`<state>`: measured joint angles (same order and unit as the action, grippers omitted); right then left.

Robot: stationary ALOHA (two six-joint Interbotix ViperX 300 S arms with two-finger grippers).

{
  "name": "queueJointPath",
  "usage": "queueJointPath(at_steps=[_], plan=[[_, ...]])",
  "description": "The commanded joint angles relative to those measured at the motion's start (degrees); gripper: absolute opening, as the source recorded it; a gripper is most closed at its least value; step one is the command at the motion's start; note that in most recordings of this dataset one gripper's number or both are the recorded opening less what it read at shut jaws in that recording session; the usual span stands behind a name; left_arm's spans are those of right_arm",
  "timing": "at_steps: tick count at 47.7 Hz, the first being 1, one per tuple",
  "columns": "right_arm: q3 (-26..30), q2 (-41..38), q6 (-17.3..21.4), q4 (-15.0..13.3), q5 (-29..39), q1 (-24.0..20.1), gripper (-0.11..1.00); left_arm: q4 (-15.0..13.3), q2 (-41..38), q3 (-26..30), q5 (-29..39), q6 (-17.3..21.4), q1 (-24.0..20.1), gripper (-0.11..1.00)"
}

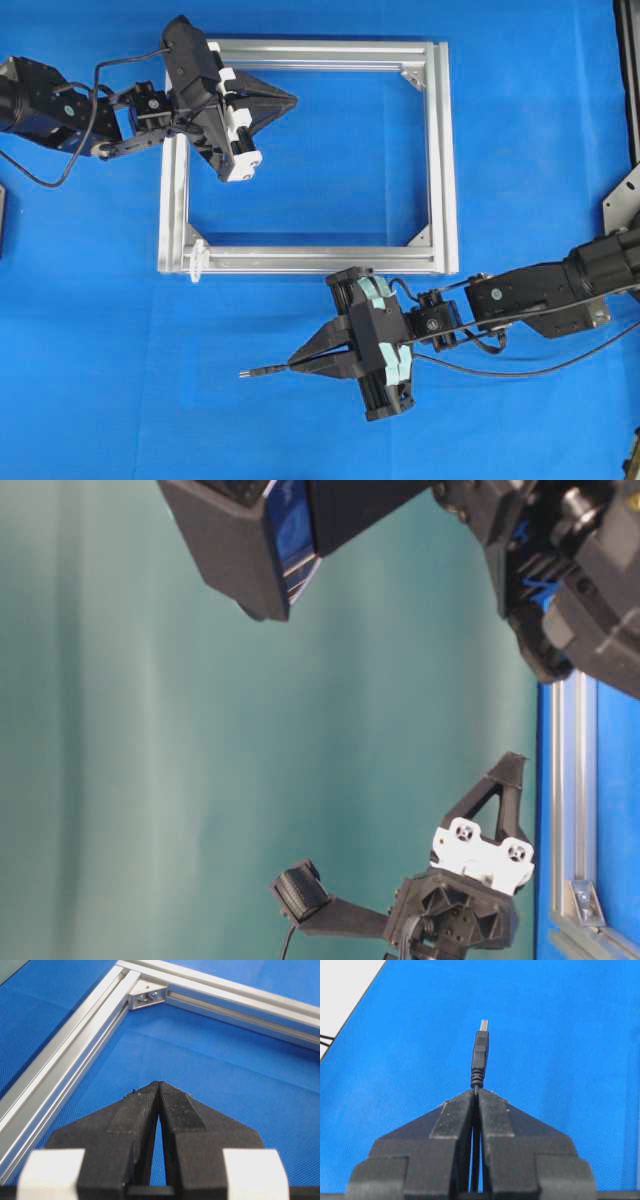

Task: Insert the wire through the string loop located on the left side.
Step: 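Move the right gripper left, carrying the plug toward the white zip-tie loop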

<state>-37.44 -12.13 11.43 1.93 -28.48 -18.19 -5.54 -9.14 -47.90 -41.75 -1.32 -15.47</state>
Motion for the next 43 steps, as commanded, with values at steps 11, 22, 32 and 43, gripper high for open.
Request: queueJointPath(at_steps=[11,22,32,43], plan=[[0.4,1.7,0.0,0.0,-0.2,-0.3,0.00,0.2,2.0,0.4,-0.4,-0.1,0.1,0.00],[0.1,1.8,-0.1,0.0,-0.2,0.5,0.00,0.1,2.2,0.2,-0.4,-0.1,0.1,0.00],[-1.3,2.3,-1.2,-0.1,-0.4,4.7,0.00,0.2,2.4,-0.3,-0.3,-0.1,0.1,0.00],[-2.8,2.9,-2.8,0.0,-1.5,11.2,0.00,0.2,2.5,-0.6,-0.3,-0.1,0.2,0.00]])
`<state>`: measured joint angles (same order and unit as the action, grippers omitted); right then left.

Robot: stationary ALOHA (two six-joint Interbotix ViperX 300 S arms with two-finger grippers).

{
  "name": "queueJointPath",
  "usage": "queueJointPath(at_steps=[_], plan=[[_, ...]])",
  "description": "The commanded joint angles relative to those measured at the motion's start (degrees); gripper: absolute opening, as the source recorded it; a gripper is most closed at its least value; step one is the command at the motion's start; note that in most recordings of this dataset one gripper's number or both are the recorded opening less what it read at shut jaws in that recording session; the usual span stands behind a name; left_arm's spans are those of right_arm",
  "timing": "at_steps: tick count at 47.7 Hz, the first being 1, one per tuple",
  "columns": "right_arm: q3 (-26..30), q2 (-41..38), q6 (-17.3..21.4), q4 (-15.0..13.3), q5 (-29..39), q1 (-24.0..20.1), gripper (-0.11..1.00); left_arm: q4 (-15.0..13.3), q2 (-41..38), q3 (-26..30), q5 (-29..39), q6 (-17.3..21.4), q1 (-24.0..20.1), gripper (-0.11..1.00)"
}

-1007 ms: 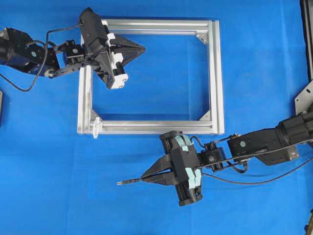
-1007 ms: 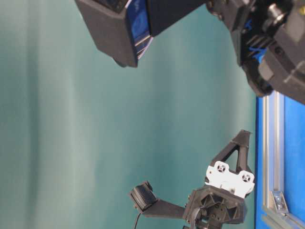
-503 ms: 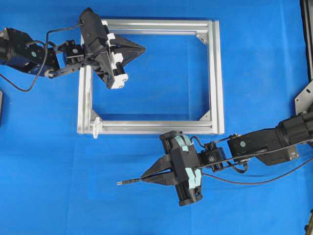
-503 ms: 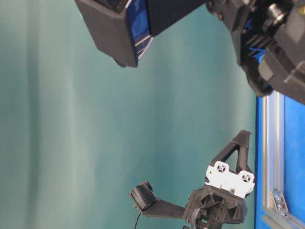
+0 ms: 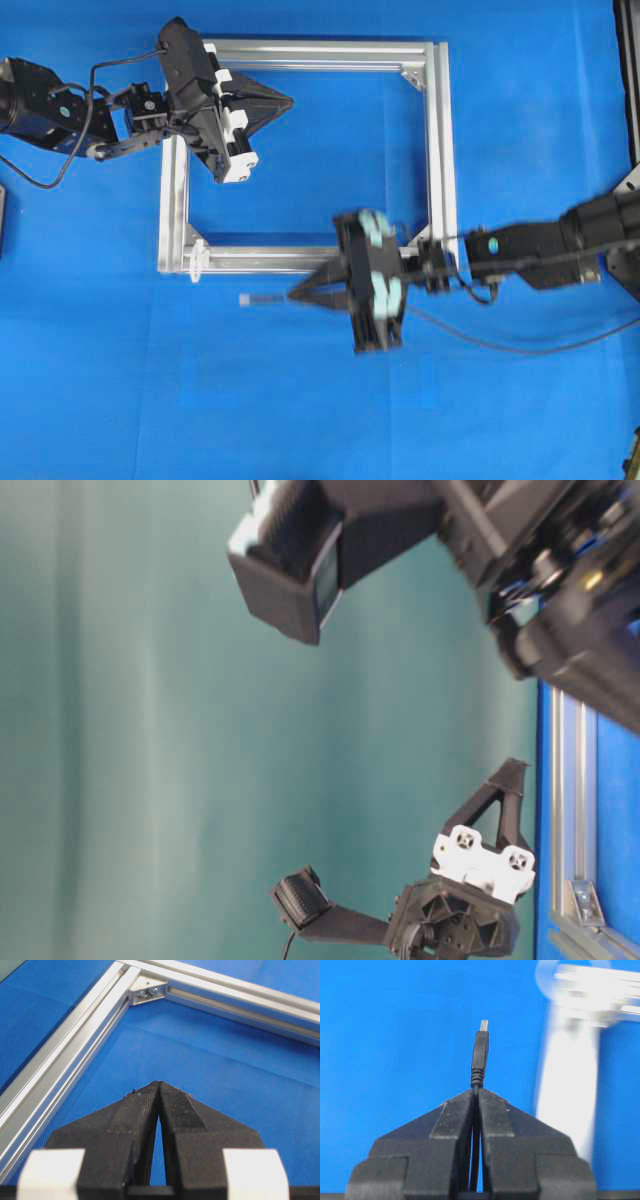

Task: Insert the wire through the string loop located on the left side.
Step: 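Move the right gripper left, carrying the plug toward the white zip-tie loop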

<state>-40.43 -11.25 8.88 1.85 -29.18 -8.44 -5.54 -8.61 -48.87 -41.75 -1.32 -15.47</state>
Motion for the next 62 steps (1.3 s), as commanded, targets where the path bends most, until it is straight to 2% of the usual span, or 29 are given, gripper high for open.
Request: queueJointPath(at_steps=[1,8,25,47,62], plan=[[0.1,2.0,-0.5,0.0,-0.9,1.8,0.00,0.2,2.0,0.3,-0.3,-0.1,0.2,0.00],[0.0,2.0,-1.5,0.1,-0.9,4.2,0.00,0.1,2.0,0.2,-0.3,-0.1,0.3,0.00],[0.1,1.8,-1.8,0.0,-0.9,4.4,0.00,0.1,2.0,0.2,-0.4,-0.1,0.3,0.00],[8.6,-4.4,-1.8,0.1,-0.2,4.0,0.00,0.2,2.0,0.3,-0.4,-0.1,0.3,0.00],[9.3,-4.9,-1.8,0.0,-0.1,4.0,0.00,0.2,2.0,0.3,-0.4,0.0,0.3,0.00]])
